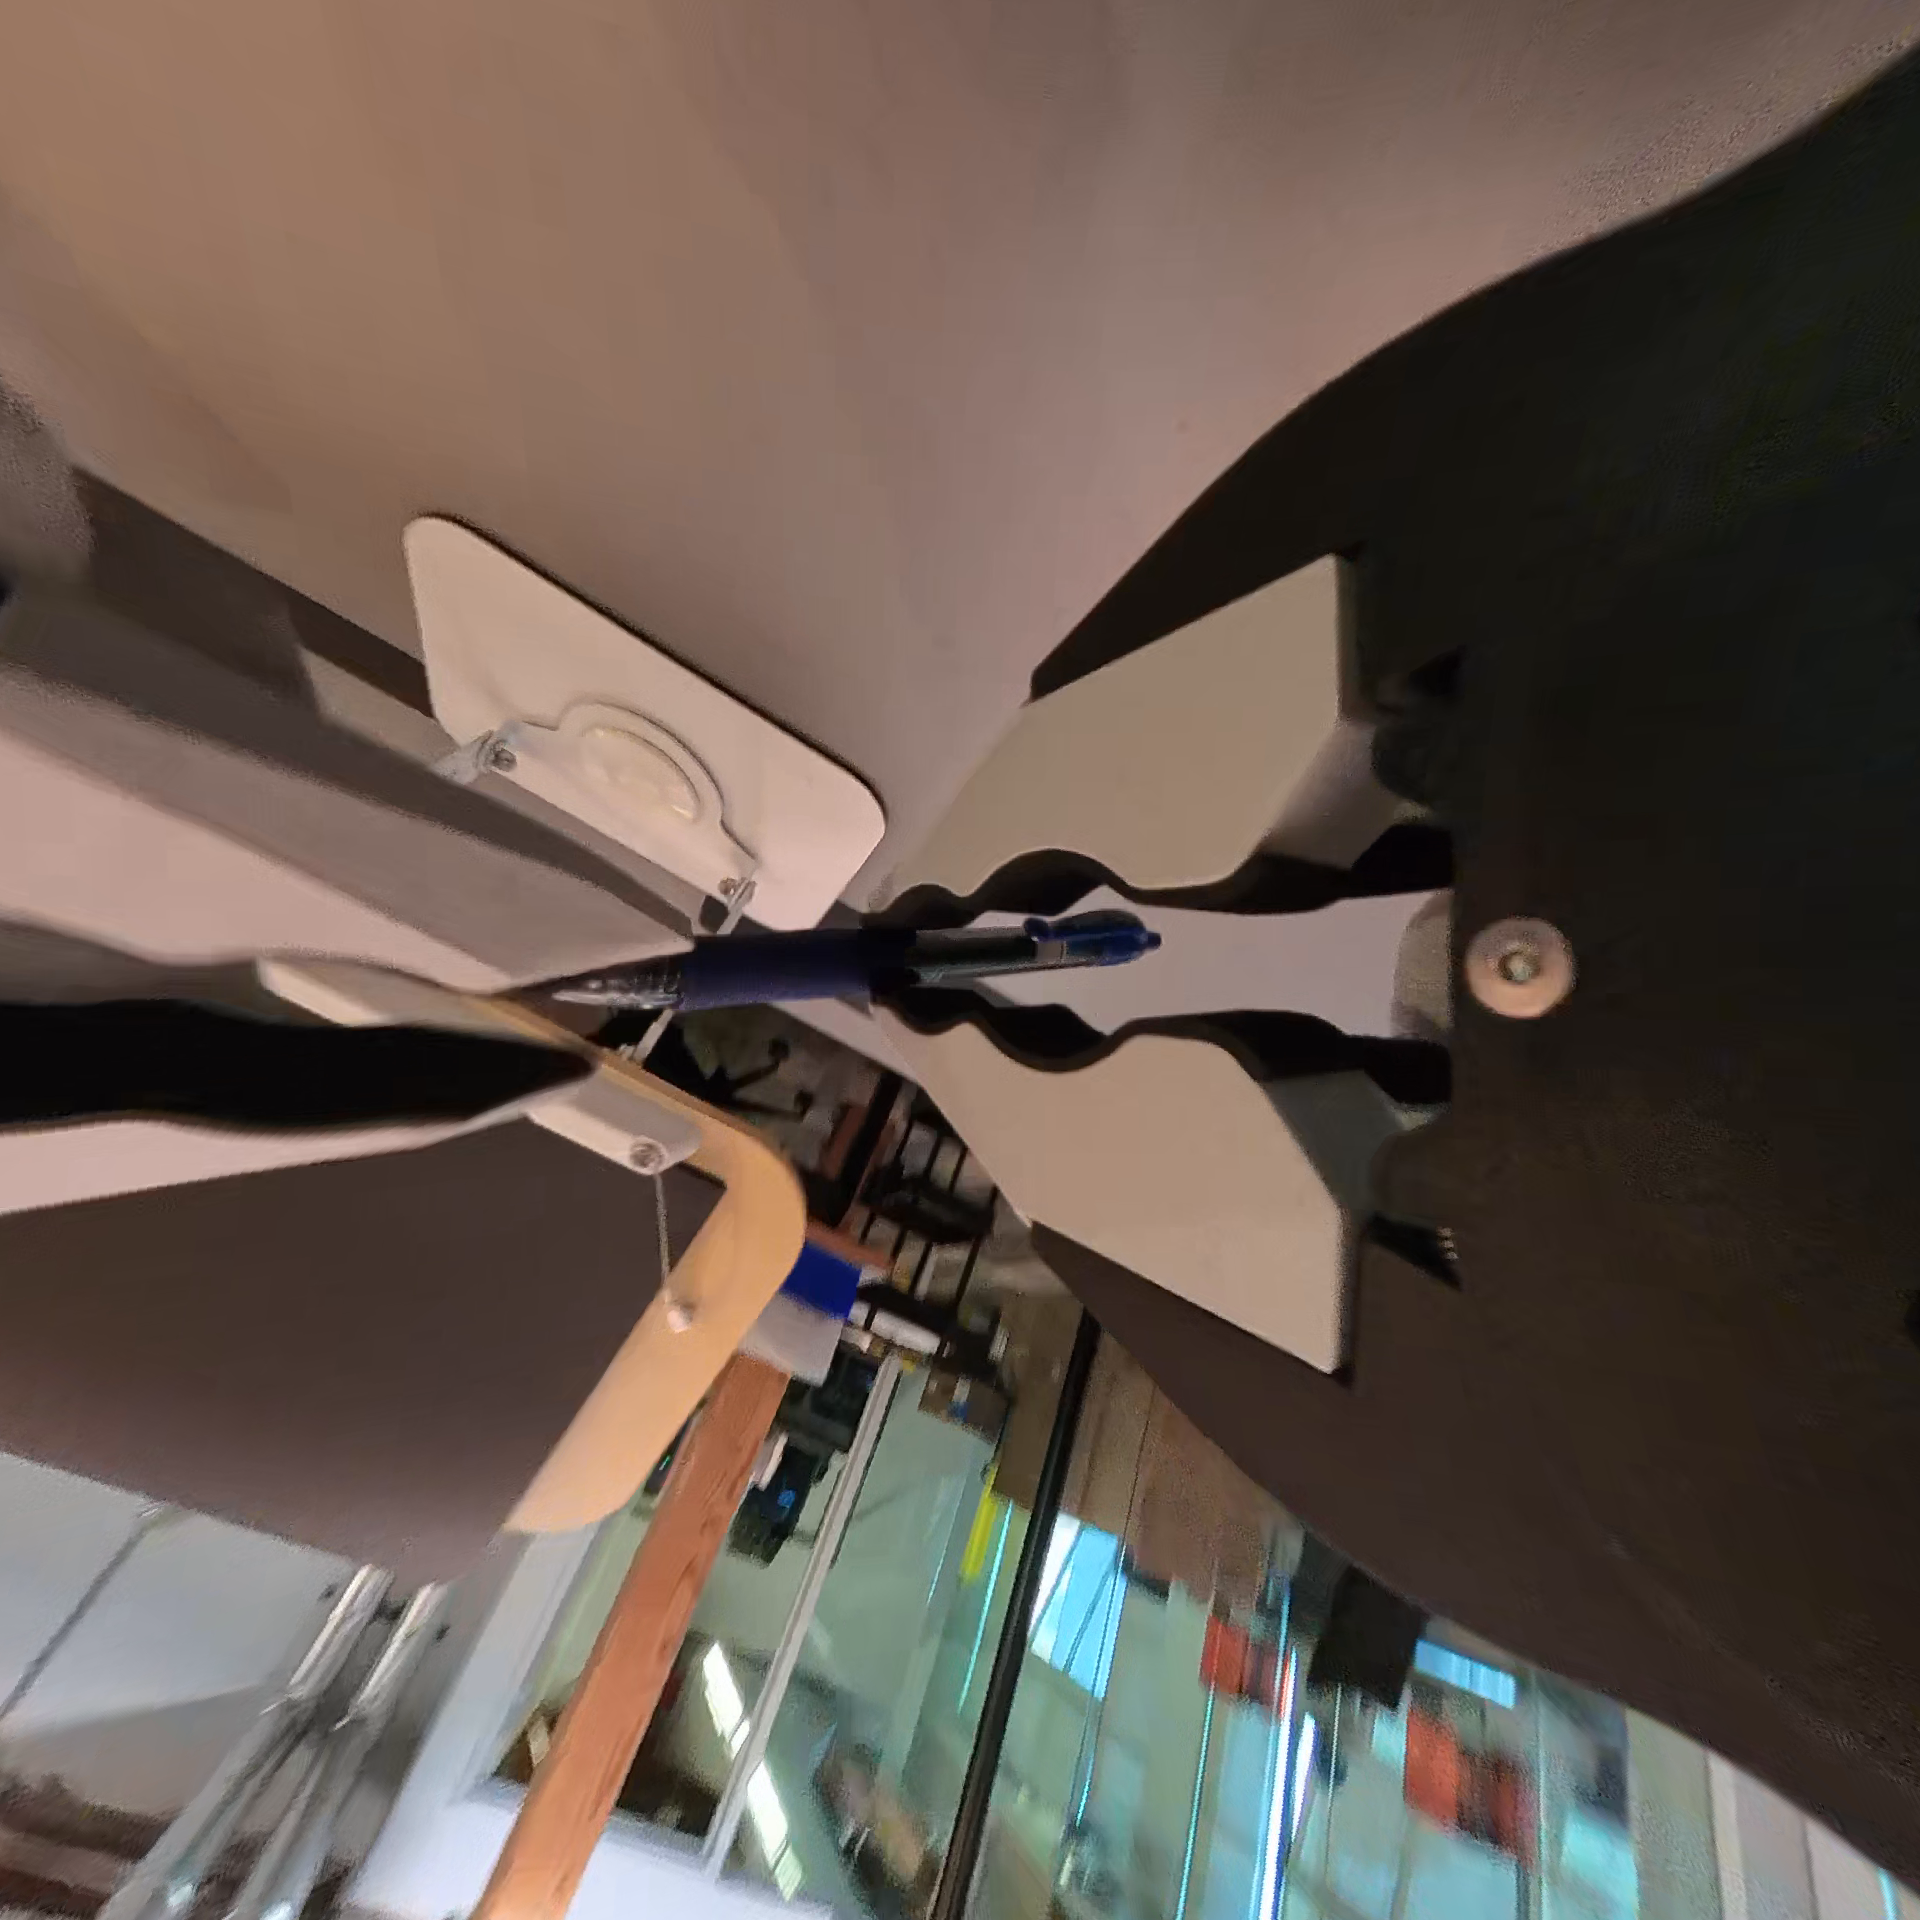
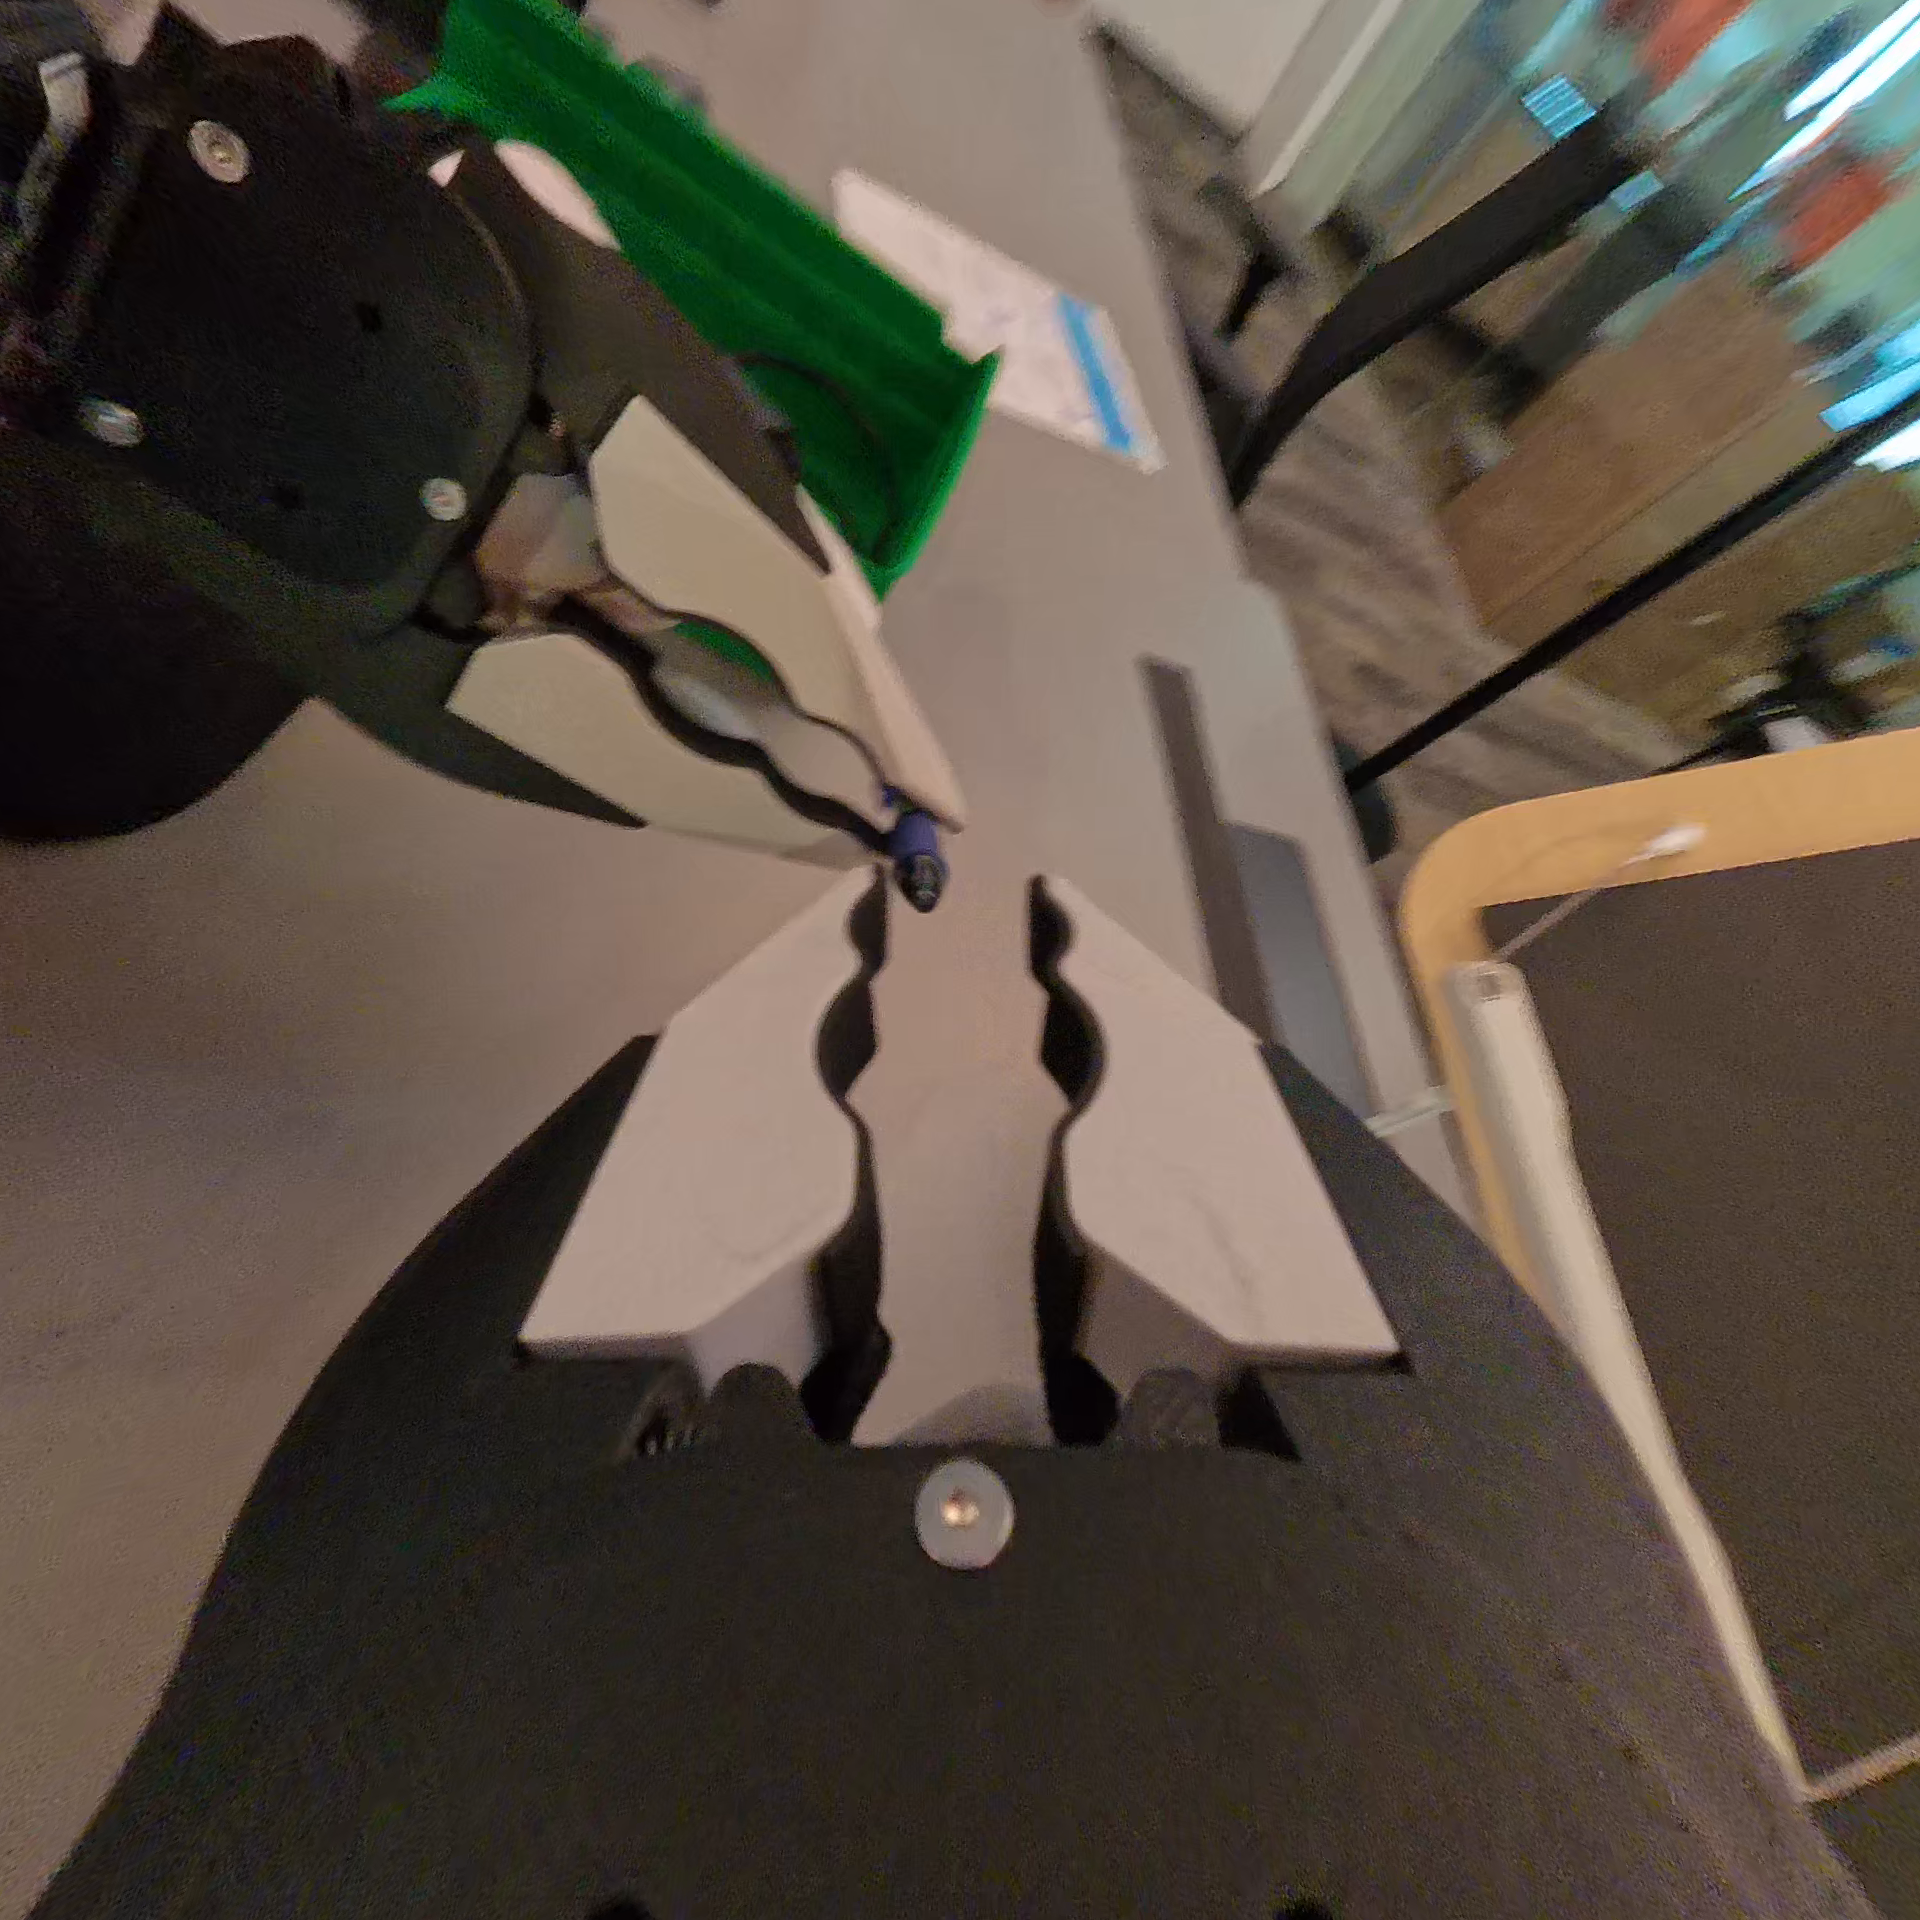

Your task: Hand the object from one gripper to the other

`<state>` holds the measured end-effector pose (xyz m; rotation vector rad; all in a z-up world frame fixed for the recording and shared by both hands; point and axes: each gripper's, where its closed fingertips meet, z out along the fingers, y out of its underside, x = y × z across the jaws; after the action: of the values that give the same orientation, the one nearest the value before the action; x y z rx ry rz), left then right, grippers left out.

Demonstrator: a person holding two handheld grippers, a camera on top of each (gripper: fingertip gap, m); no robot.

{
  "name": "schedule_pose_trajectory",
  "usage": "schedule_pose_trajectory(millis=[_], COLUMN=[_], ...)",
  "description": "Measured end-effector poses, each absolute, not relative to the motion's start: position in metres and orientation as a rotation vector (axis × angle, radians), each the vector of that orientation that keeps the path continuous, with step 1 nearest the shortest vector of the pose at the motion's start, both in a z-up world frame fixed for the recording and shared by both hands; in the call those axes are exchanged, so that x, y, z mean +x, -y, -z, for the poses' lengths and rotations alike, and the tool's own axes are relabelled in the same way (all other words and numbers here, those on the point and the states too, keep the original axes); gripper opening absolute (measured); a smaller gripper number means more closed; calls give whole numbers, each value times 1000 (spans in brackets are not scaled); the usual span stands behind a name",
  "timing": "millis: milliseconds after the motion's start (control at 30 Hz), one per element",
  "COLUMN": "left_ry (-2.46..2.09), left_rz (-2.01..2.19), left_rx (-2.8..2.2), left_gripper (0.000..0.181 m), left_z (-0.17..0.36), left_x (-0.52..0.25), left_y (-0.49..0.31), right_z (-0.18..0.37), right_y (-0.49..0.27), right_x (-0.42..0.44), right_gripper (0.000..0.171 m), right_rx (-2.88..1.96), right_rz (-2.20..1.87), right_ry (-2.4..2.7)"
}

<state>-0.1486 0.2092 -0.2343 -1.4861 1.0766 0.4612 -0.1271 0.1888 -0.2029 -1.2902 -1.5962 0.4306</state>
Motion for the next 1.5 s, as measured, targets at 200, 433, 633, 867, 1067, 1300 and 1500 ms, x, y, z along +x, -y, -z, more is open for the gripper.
schedule_pose_trajectory(millis=[200,433,633,867,1067,1300,1500], left_ry=[-744,-436,-201,-130,-75,-41,-49], left_rz=[191,681,1077,1308,1385,1413,1243], left_rx=[-1729,-1823,-1775,-1766,-1755,-1760,-1798], left_gripper=[8,8,8,8,8,12,24], left_z=[218,191,169,174,180,189,197], left_x=[-163,-190,-201,-193,-193,-195,-199], left_y=[-207,-215,-219,-214,-213,-213,-221], right_z=[168,203,217,207,210,199,199], right_y=[-193,-182,-177,-193,-195,-192,-197], right_x=[-132,-161,-194,-194,-191,-184,-181], right_gripper=[52,61,64,44,26,8,7], right_rx=[-1051,-841,-674,-610,-579,-603,-686], right_rz=[-311,-123,129,374,381,330,255], right_ry=[1466,1579,1499,1295,1284,1266,1294])
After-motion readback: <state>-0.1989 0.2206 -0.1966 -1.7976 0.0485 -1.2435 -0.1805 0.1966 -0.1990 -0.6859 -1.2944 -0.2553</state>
